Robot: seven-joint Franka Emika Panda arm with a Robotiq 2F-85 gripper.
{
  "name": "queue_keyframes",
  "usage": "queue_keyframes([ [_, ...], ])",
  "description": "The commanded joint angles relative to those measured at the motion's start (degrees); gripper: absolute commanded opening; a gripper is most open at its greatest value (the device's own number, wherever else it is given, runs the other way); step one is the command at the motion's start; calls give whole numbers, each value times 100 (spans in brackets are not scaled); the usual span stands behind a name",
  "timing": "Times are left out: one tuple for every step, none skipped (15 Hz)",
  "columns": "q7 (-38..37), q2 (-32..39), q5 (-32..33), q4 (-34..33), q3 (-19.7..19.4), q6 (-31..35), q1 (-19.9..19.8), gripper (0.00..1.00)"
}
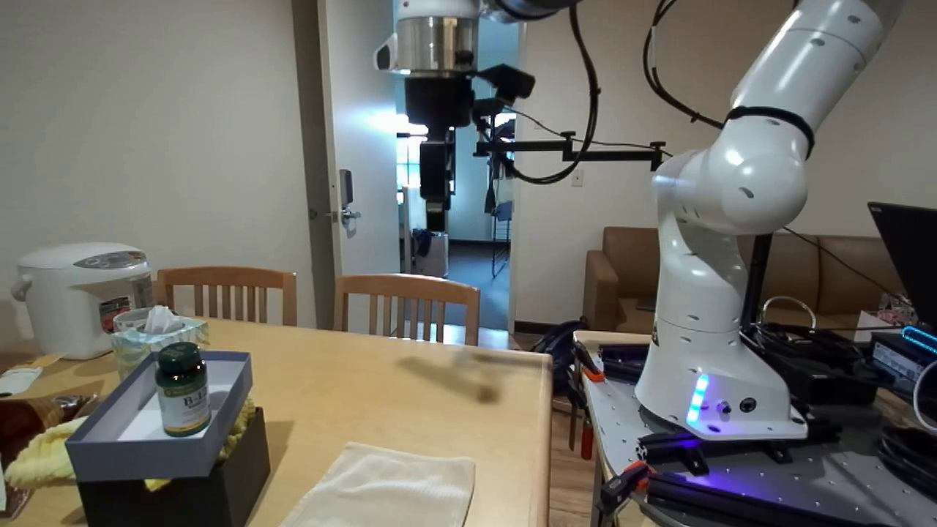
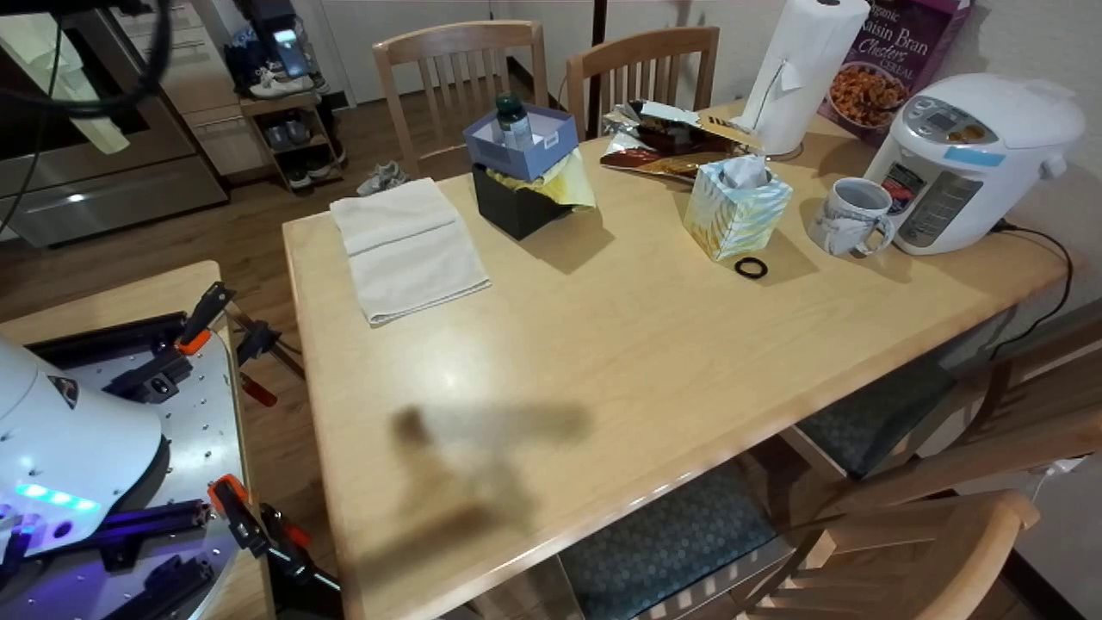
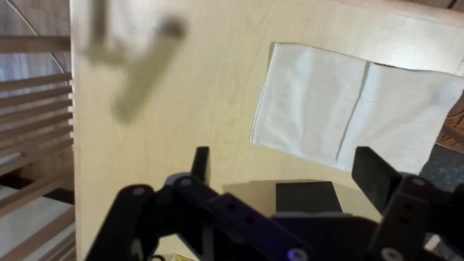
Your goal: Use the cloth to wipe the table
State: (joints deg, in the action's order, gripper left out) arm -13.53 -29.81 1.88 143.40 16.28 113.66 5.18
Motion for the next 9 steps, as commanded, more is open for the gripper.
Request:
queue_keyframes([
  [1043,1158,-25,-324,-471,987,196,100],
  [1331,1558,-106,-452,-576,1292,238,100],
  [1642,1906,-217,-570,-694,1531,290,100],
  [1930,2288,-338,-700,-769,1782,346,100],
  [2246,2649,-503,-860,-838,1953,399,100],
  [2572,3025,-714,-1041,-868,2142,443,100],
  [2898,3410,-1021,-1256,-869,2211,464,100],
  [3243,3762,-1297,-1484,-821,2217,446,100],
  [3570,4082,-1537,-1687,-735,2174,405,100],
])
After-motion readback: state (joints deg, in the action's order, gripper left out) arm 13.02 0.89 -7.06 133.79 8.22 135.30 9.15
